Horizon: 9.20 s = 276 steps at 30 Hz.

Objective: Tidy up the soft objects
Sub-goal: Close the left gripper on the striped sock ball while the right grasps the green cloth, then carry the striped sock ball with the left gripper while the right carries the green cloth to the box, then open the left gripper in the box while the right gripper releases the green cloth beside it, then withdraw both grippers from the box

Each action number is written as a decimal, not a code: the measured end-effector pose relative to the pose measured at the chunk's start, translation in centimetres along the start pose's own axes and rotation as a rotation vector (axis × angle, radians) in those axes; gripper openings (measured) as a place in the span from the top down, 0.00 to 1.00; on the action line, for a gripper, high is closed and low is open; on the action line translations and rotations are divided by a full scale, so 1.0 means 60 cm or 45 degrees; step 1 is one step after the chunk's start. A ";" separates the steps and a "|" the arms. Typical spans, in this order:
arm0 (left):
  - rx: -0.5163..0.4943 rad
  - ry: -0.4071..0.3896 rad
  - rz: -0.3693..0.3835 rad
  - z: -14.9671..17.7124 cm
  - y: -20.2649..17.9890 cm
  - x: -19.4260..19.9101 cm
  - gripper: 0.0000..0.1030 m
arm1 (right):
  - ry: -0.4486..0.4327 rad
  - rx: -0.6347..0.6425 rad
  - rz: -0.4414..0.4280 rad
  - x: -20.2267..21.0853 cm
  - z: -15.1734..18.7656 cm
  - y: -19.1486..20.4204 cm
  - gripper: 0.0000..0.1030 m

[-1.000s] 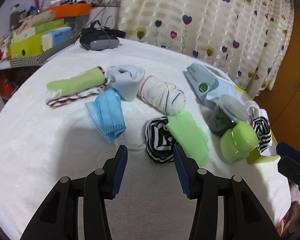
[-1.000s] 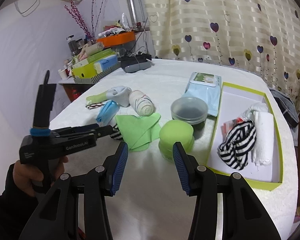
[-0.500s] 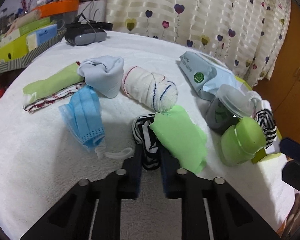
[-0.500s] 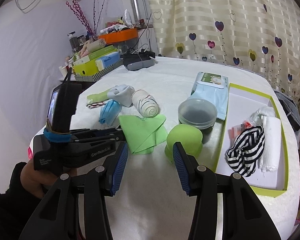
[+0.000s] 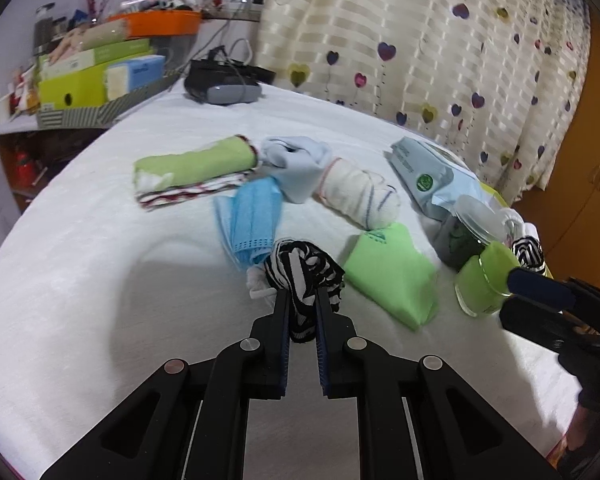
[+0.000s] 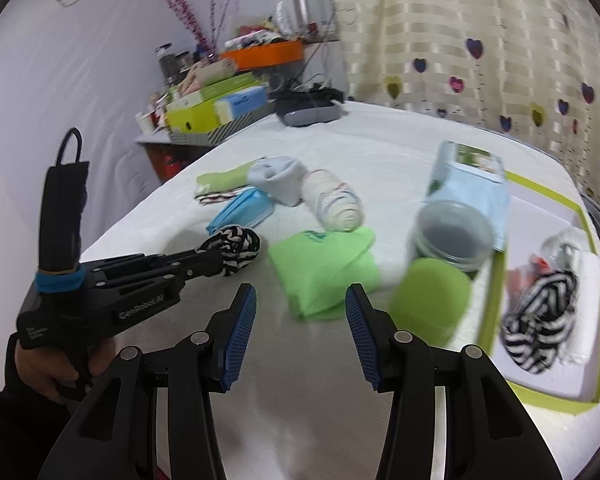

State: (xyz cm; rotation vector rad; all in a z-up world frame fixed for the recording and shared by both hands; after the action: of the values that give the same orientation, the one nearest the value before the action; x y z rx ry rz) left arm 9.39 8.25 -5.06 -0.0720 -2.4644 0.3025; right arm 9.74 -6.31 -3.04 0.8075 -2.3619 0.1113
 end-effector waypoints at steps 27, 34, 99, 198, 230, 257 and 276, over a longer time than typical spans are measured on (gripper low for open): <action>0.062 0.079 0.160 0.031 0.030 -0.004 0.64 | 0.249 0.102 0.220 -0.155 0.009 0.007 0.53; 0.083 0.090 0.151 0.030 0.025 -0.014 0.81 | 0.228 0.089 0.186 -0.150 0.004 0.000 0.88; -0.118 -0.169 0.139 -0.019 -0.087 0.096 0.92 | -0.195 -0.040 0.003 0.100 0.005 -0.010 0.92; -0.429 0.234 0.403 0.017 -0.492 -0.154 0.92 | -0.011 -0.413 0.314 0.099 0.080 -0.396 0.92; -0.398 0.116 0.373 -0.013 -0.494 -0.113 0.79 | -0.086 -0.402 0.392 0.172 0.072 -0.376 0.58; -0.369 -0.019 0.328 0.004 -0.404 0.025 0.75 | -0.181 -0.281 0.363 0.219 0.060 -0.236 0.51; -0.308 -0.042 0.267 0.006 -0.330 0.037 0.74 | -0.179 -0.231 0.319 0.195 0.047 -0.185 0.51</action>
State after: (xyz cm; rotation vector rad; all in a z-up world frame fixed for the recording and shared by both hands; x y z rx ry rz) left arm 7.89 -10.79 0.64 -0.4329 -2.5188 0.0928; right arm 7.45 -22.17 0.32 0.4438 -2.5538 -0.0572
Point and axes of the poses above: each gripper's, at about its wrist camera, not at the fingertips, and x roughly against the way its jaws point, y to its left, z to its underside, the point moved 5 cm from there along -x, roughly the way its jaws point, and after that the axes turned 6 degrees about -y, right-handed, at the moved point
